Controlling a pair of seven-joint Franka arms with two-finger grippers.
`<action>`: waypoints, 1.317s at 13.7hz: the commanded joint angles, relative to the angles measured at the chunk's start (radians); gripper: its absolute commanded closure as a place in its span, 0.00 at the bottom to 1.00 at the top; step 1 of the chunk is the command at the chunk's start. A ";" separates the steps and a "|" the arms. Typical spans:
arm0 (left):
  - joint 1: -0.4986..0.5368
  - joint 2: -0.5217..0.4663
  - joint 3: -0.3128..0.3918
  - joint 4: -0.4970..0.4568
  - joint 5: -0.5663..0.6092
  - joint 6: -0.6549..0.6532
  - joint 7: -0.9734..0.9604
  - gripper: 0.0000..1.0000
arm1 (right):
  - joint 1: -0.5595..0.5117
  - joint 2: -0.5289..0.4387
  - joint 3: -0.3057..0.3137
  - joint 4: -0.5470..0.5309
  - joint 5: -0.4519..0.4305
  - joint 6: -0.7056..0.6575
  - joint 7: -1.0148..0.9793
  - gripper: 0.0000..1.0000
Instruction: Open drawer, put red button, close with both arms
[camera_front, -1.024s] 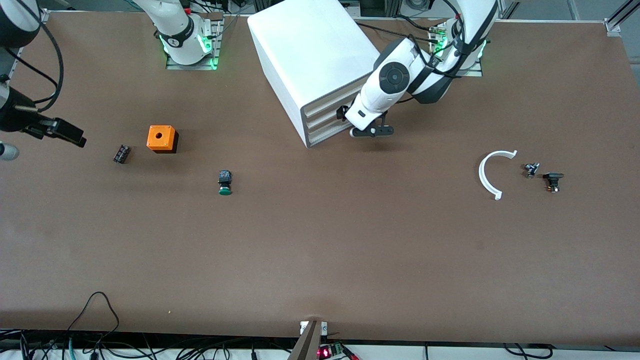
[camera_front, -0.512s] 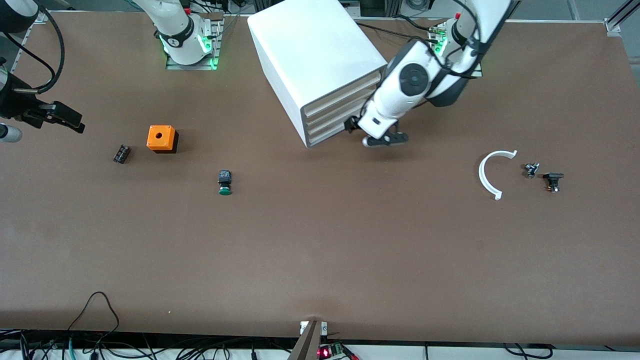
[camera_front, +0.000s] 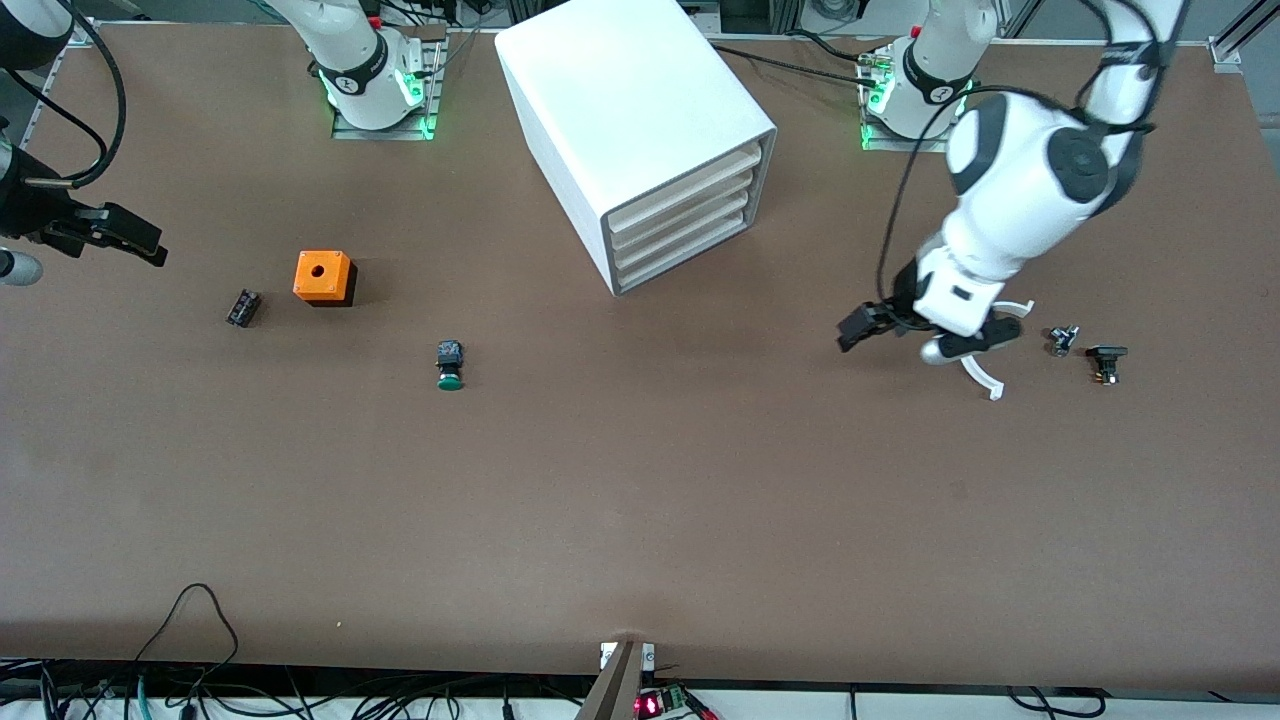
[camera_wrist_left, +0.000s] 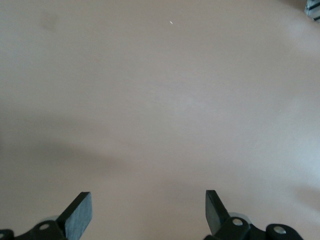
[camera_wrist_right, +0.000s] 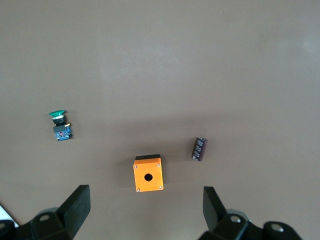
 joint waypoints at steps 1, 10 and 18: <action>-0.002 -0.108 0.096 0.113 -0.009 -0.266 0.198 0.00 | 0.003 -0.025 -0.002 -0.022 0.020 -0.002 -0.016 0.00; -0.005 -0.118 0.165 0.443 0.260 -0.721 0.323 0.00 | 0.003 -0.026 0.002 -0.019 0.018 -0.009 -0.021 0.00; -0.016 -0.090 0.215 0.445 0.247 -0.724 0.323 0.00 | 0.003 -0.025 0.001 -0.019 0.018 -0.009 -0.021 0.00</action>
